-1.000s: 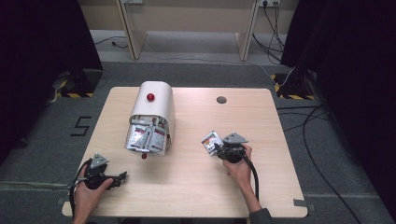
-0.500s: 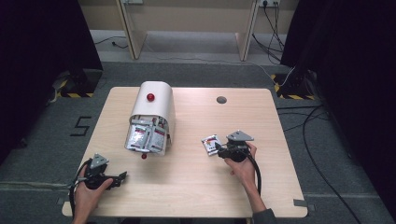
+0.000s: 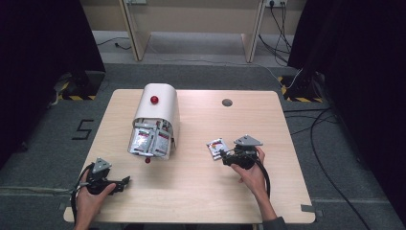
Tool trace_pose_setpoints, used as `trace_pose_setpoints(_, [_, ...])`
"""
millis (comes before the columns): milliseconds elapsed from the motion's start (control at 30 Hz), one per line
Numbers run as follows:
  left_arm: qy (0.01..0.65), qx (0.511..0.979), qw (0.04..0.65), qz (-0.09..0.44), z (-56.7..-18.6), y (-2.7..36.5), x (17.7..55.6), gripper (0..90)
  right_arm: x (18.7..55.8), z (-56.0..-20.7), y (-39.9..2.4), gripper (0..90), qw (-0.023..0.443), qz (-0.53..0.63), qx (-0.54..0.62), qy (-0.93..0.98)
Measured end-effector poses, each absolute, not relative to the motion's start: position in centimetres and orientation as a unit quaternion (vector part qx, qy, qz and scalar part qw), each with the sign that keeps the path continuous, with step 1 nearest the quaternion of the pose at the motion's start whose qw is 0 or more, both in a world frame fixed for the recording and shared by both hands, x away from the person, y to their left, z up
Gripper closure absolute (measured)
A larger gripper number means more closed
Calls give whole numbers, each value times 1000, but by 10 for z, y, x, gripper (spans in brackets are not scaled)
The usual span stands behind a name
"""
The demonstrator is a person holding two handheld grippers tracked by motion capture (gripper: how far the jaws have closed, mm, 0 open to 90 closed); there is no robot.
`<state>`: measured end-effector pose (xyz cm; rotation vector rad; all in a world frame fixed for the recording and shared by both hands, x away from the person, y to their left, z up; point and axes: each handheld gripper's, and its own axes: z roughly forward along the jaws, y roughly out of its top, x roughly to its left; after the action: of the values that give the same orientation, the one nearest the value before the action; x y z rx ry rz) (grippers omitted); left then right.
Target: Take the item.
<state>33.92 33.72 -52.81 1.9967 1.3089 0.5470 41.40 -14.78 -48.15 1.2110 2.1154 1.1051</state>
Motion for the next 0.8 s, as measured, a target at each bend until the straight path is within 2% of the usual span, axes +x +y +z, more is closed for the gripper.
trace_pose_setpoints(800, [503, 767, 340, 210, -528, 338, 338, 0, 392, -480, -167, 181, 231, 404, 443, 766])
